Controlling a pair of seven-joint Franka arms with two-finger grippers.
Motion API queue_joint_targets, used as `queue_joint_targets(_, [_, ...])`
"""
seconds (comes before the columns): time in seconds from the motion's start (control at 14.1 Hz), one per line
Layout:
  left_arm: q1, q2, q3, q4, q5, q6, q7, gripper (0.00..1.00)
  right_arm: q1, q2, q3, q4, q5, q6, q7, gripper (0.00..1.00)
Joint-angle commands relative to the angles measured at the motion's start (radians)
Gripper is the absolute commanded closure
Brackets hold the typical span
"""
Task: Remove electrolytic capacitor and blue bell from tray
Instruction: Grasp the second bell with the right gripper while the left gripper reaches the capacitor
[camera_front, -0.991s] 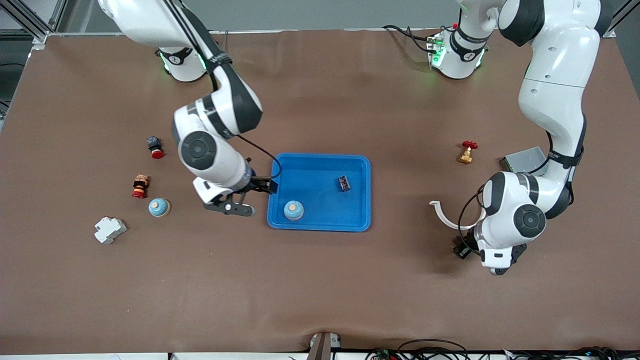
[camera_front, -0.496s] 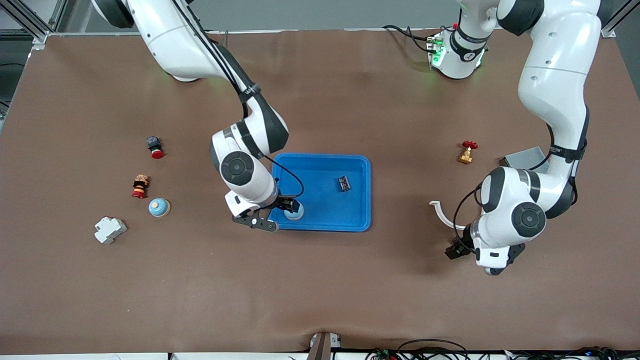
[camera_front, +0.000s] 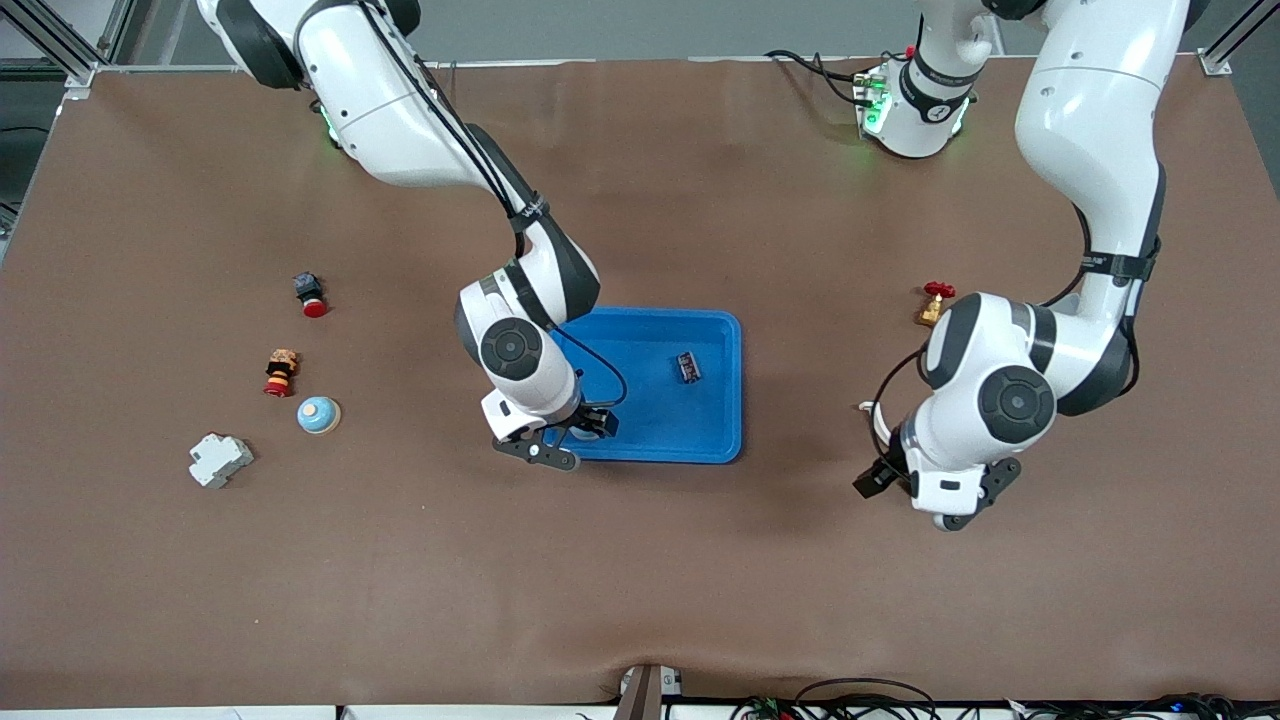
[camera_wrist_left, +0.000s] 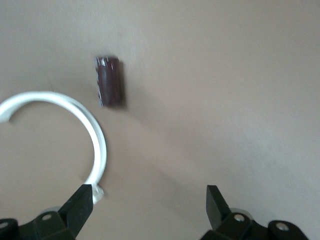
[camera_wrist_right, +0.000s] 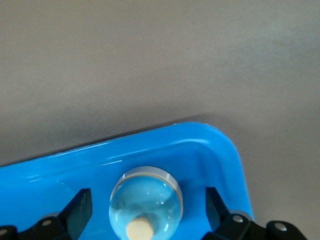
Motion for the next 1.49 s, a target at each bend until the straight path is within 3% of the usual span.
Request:
queue_joint_targets(0.0, [-0.049,-0.016,-0.010,0.005,0.008,-0.035,-0.102,0.00,0.021,0.047,-0.015,0.065,-0.017,-0.005,0.047,0.00])
queue_joint_targets(0.64, [-0.291,0.017,-0.010,0.023,0.011,-0.034,-0.415,0.00,0.050,0.064,-0.015,0.062,-0.023,0.017,0.062,0.02])
queue_joint_targets(0.71, [-0.311,0.024,-0.010,0.023,0.011,-0.034,-0.440,0.00,0.047,0.064,-0.015,0.062,-0.030,0.015,0.057,0.31])
queue_joint_targets(0.78, [-0.328,0.030,-0.010,0.022,0.013,-0.031,-0.463,0.00,0.044,0.064,-0.014,0.062,-0.035,0.015,0.059,0.85])
queue_joint_targets(0.85, [-0.343,0.038,-0.010,0.021,0.013,-0.028,-0.477,0.00,0.044,0.061,-0.014,0.063,-0.031,0.011,0.060,1.00])
queue_joint_targets(0.99, [-0.364,0.055,-0.010,0.023,0.011,-0.022,-0.490,0.00,0.035,0.035,-0.014,0.057,-0.027,-0.007,0.056,1.00])
queue_joint_targets(1.42, [-0.417,0.115,-0.010,0.020,0.017,0.008,-0.495,0.00,-0.031,-0.102,-0.011,0.057,-0.021,-0.266,-0.033,1.00])
